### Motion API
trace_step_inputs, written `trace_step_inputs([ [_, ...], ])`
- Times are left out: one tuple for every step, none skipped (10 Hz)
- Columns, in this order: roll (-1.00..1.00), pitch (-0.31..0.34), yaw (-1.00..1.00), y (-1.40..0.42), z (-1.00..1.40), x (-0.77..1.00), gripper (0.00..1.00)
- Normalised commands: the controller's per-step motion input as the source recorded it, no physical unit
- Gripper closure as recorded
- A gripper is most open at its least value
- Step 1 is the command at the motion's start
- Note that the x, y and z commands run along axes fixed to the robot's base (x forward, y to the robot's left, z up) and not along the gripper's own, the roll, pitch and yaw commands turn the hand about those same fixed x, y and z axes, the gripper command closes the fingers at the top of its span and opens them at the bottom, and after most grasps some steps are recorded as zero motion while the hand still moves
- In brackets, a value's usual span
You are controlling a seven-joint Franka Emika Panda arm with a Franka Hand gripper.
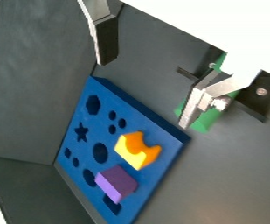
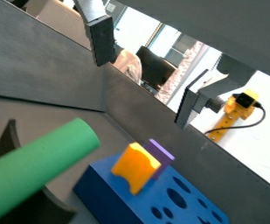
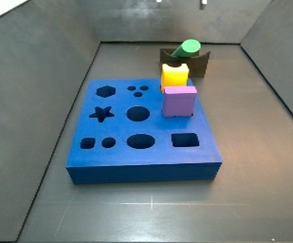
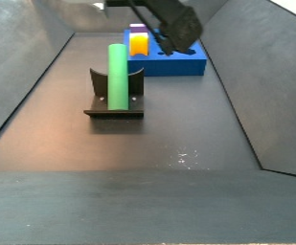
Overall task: Pick up the oval object. Move up. Place the oval object on the fixture. Regrasp the oval object. Move to above the board. Insert the oval object.
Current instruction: Regrasp the oval object.
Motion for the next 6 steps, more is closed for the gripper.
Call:
trace_step_inputs([
  [0.03,-0.091,-0.02,0.0,-0.02,-1.0,0.0],
  [0.04,-0.098,-0.01,-0.01,-0.02,-1.0,0.0],
  [0.06,-0.11,0.01,-0.01,-0.01,-1.0,0.0],
  [0.08,-0.114,0.03,-0.01,0.0,-0.88,0.0],
  [0.1,-0.114,0.04,-0.01,0.01,-0.7,0.0],
  [0.1,-0.109,0.05,-0.01,0.01,-0.56,0.0],
])
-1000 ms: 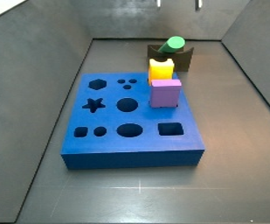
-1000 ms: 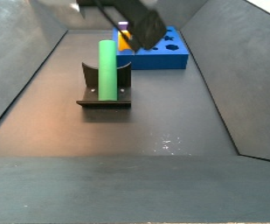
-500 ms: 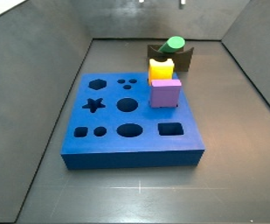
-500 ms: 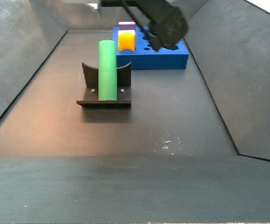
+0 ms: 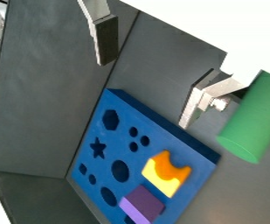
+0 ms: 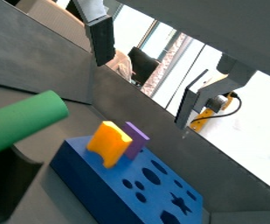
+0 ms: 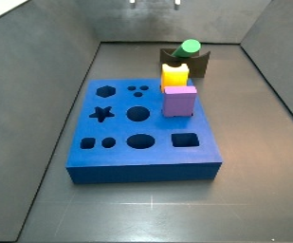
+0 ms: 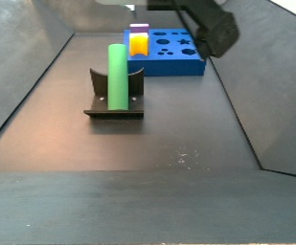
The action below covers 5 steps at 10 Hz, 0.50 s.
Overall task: Pick up the oval object. Move up. Place the oval object on the fixture. Regrasp the oval object. Move to above the board. Insert the oval object.
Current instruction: Regrasp the oval object.
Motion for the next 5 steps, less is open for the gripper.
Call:
trace_step_inputs([
  [1.0,-0.015,-0.91,-0.4,-1.0,-0.3,0.0],
  [1.0,-0.017,-0.91,-0.41,-1.0,-0.22,0.0],
  [1.0,-0.045,-0.91,-0.4,-0.98,-0.06,0.0],
  [1.0,-0.064,-0.92,-0.23,-0.76,-0.04,0.0],
  [1.0,-0.086,-0.93,-0.12,-0.55,-0.03,0.0],
])
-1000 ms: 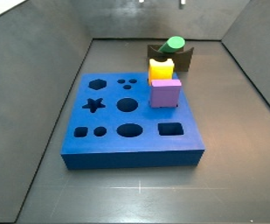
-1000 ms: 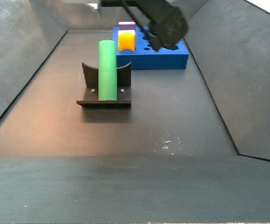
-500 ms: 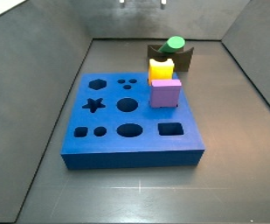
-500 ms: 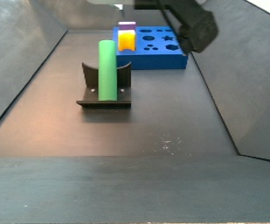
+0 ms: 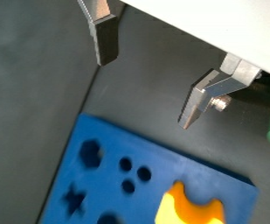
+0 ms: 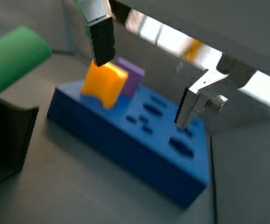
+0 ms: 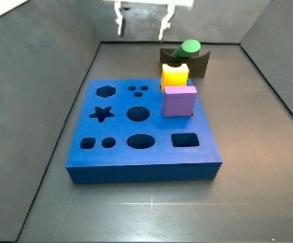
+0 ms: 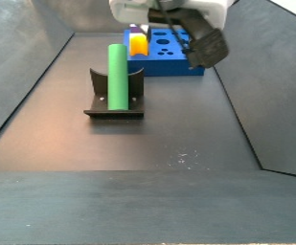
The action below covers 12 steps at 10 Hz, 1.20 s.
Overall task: Pick up the oval object. Move up. Place the oval object on the fixture. Regrasp the oval object. Move to above the board. Insert the oval object.
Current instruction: Regrasp the oval object.
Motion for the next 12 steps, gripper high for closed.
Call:
trace_step_inputs([
  [1.0,-0.115,-0.94,-0.07,-0.3,-0.01,0.0],
  [1.0,-0.136,-0.94,-0.04,-0.11,-0.01,0.0],
  [1.0,-0.155,-0.94,-0.02,-0.02,-0.02,0.0],
  [1.0,-0.169,-0.94,-0.03,-0.02,-0.03,0.0],
  [1.0,-0.198,-0.94,-0.03,0.0,-0.05,0.0],
  [1.0,-0.208,-0.94,-0.02,0.0,-0.05,0.0],
  [1.0,-0.224,-0.94,-0.02,0.01,-0.05,0.0],
  [1.0,-0.232,-0.94,-0.02,0.0,-0.05,0.0],
  [1.0,-0.237,-0.94,-0.02,0.01,-0.05,0.0],
  [1.0,-0.234,-0.95,-0.01,0.0,-0.04,0.0],
  [1.0,-0.227,-0.95,-0.01,0.0,-0.04,0.0],
  [1.0,-0.219,-0.95,-0.01,0.0,-0.05,0.0],
])
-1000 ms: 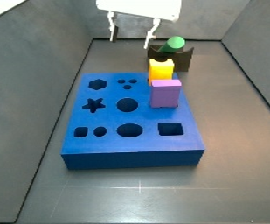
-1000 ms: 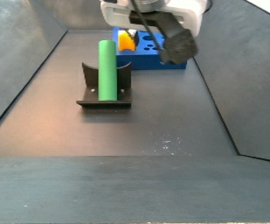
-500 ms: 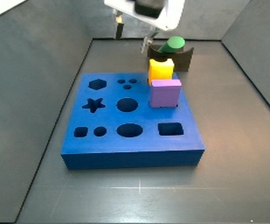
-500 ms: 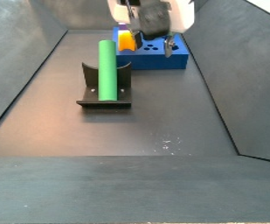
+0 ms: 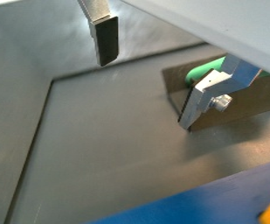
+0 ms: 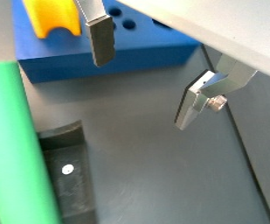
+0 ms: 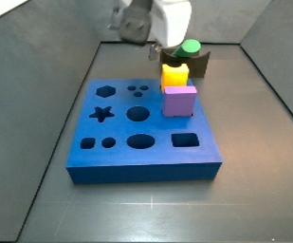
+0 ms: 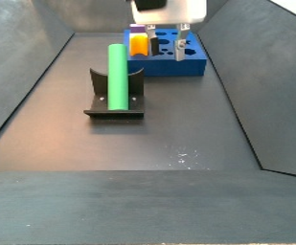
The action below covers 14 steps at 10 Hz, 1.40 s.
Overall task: Pick up the oval object. Move up. Place the oval object on the fixture. Regrasp the oval object. Move to above the board. Insert the oval object.
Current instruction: Regrasp the oval object.
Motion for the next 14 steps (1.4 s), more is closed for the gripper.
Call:
trace_step_inputs([
  [1.0,-0.193,-0.97,-0.01,-0.01,-0.05,0.0],
  [1.0,-0.147,-0.98,-0.01,0.0,-0.05,0.0],
  [1.0,-0.089,-0.99,-0.01,0.0,-0.05,0.0],
  [1.0,-0.035,-0.99,-0.01,0.01,-0.05,0.0],
  [1.0,0.102,-1.0,-0.01,0.01,-0.04,0.0],
  [1.0,0.28,-1.0,-0.01,-0.01,-0.03,0.0],
  [0.9,0.442,-0.87,-0.01,-0.03,-0.02,0.0],
  [0.63,0.605,-0.56,-0.01,-0.04,0.01,0.0],
  [0.46,0.685,-0.34,-0.01,-0.03,0.03,0.0],
  [0.37,0.696,-0.2,-0.01,-0.02,0.05,0.0],
  [0.28,0.668,0.06,-0.02,-0.03,0.06,0.0],
  [0.23,0.637,0.21,-0.03,-0.01,0.06,0.0],
  [0.17,0.548,0.36,-0.05,0.0,0.07,0.0],
  [0.16,0.483,0.41,-0.05,-0.01,0.07,0.0],
])
